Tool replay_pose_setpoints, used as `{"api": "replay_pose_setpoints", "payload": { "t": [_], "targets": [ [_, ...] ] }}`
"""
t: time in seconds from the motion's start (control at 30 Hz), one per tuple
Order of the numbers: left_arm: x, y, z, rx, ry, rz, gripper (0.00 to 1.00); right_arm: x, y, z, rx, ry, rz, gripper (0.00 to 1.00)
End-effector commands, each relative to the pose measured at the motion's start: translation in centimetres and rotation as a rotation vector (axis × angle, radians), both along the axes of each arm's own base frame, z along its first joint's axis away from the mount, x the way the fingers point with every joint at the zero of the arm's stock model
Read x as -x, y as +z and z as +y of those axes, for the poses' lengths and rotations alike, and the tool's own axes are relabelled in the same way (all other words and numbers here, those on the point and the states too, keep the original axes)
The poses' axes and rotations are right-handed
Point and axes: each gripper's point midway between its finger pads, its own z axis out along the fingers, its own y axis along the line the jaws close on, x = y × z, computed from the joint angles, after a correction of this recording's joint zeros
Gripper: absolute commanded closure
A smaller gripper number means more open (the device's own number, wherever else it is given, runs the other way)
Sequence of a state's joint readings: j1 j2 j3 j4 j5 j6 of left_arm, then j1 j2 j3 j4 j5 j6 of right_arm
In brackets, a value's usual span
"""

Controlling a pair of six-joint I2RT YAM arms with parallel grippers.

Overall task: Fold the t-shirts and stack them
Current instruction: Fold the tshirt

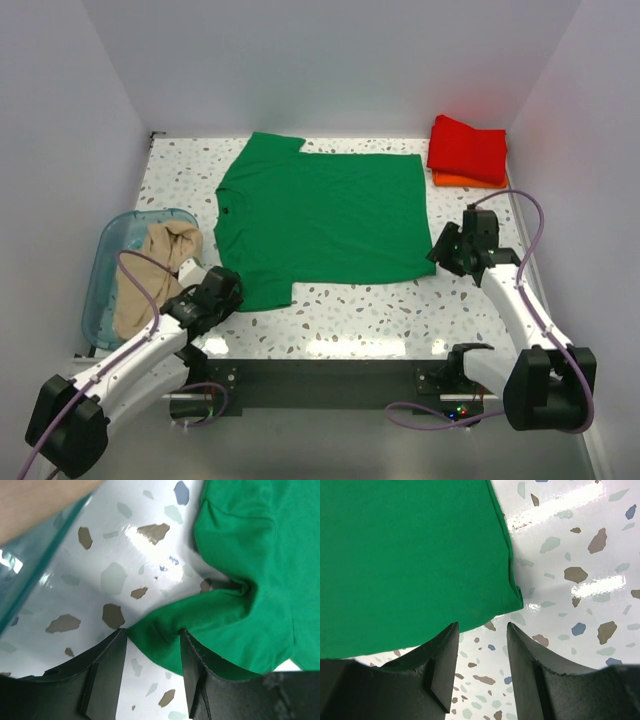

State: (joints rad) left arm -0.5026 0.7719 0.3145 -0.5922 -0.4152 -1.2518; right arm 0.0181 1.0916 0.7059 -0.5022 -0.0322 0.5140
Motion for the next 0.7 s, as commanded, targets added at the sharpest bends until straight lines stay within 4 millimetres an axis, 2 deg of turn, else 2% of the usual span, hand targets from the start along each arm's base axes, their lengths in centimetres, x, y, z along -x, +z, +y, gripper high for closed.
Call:
{"api": "replay_pose_setpoints", "payload": {
  "t": [0.0,0.1,0.23,0.3,0.67],
  "targets": [
    [-0.1,-0.9,1.0,-0.061,0.061,0.001,0.48,0.1,-0.4,-0.4,0.02,-0.002,0.009,0.53],
    [-0.3,-1.4,0.6,-0.072,0.032,0.0,0.58,0.2,-0.8,-0.4,0.017,0.0,0.012,0.53],
    [-0.6,-0.9,-0.2,-0.055,-0.009,-0.026,0.92,0.6,-1.7,-0.4,0.019,-0.003,0.033,0.53],
    [-0.7,-0.2,-0.8,-0.027,-0.029,-0.052,1.0,0.6,-1.9,-0.4,0.018,-0.004,0.035,0.53],
    [-1.2,5.1,-3.8,0.118,-0.169,-0.187,1.0,0.4,-4.3,-0.6,0.012,-0.041,0.092,0.55]
  ]
}}
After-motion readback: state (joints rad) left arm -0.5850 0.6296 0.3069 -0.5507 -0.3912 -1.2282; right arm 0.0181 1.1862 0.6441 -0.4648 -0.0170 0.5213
